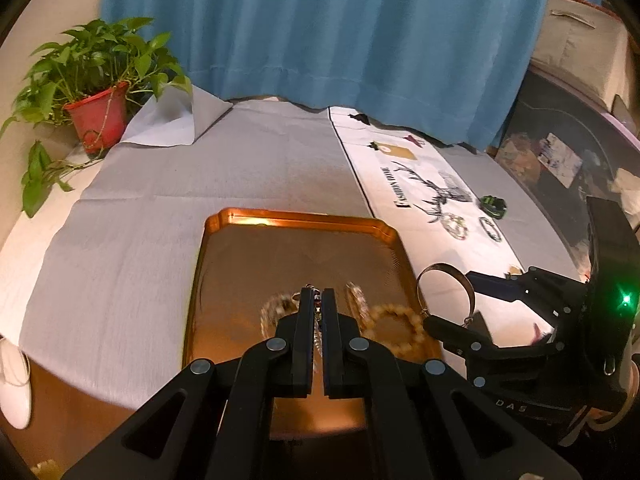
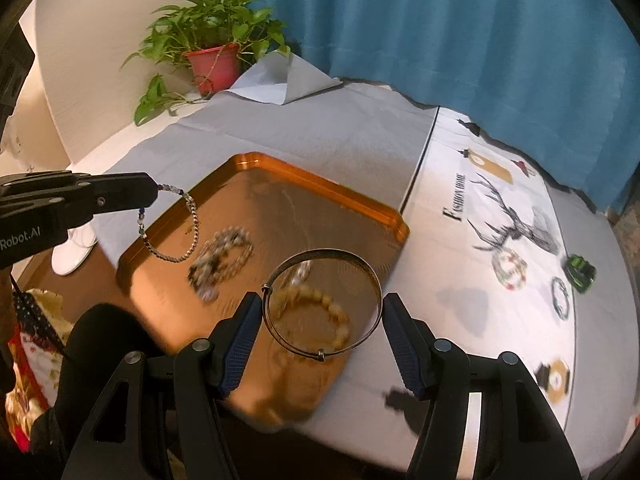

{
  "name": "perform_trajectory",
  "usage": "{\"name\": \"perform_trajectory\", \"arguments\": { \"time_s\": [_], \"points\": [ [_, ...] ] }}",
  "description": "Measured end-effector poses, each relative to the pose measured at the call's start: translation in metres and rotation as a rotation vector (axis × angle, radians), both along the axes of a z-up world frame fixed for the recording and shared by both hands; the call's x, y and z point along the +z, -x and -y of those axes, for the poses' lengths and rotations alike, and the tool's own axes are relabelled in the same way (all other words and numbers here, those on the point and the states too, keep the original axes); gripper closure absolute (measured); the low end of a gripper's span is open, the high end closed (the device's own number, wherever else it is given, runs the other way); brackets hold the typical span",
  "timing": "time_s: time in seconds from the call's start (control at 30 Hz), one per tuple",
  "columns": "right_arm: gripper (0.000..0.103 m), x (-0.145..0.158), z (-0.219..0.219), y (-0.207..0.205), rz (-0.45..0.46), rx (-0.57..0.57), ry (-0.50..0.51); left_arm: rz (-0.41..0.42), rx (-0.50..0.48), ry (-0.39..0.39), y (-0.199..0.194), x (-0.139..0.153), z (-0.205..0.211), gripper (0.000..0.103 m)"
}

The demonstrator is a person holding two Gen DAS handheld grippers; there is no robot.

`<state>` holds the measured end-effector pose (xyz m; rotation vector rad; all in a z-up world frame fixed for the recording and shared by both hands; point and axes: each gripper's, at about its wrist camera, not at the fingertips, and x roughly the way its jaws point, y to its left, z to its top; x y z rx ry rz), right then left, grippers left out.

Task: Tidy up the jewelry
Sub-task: 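Lower both pieces into the tray and open both grippers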

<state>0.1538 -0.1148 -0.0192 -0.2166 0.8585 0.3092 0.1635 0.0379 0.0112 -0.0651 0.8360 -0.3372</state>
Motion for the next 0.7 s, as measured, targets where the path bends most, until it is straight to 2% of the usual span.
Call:
{"name": "perform_trajectory", "arguments": {
  "time_s": [0.23, 0.47, 0.53, 0.57, 0.6, 0.63, 0.7],
  "points": [
    [0.04, -0.022, -0.01, -0.036, -0.021, 0.003, 0.01, -0.029, 0.007, -0.009, -0.042, -0.023, -0.001, 0.102],
    [0.039, -0.039, -0.014, -0.058, -0.028, -0.006, 0.015, -0.027, 0.031, -0.048, -0.059, -0.036, -0.002, 0.101],
    [0.035, -0.042, -0.016, -0.062, -0.028, -0.02, 0.039, -0.031, 0.042, -0.074, -0.061, -0.037, -0.001, 0.086],
    [0.025, -0.043, -0.017, -0.063, -0.032, -0.032, 0.057, -0.045, 0.054, -0.09, -0.061, -0.037, -0.001, 0.052],
    [0.02, -0.043, -0.016, -0.062, -0.032, -0.039, 0.069, -0.052, 0.078, -0.108, -0.06, -0.037, -0.001, 0.016],
    [0.02, -0.043, -0.016, -0.058, -0.031, -0.036, 0.066, -0.036, 0.107, -0.12, -0.056, -0.036, -0.002, 0.009],
    [0.02, -0.041, -0.013, -0.046, -0.045, -0.027, 0.06, 0.019, 0.123, -0.126, -0.04, -0.03, -0.003, 0.009]
  ]
}}
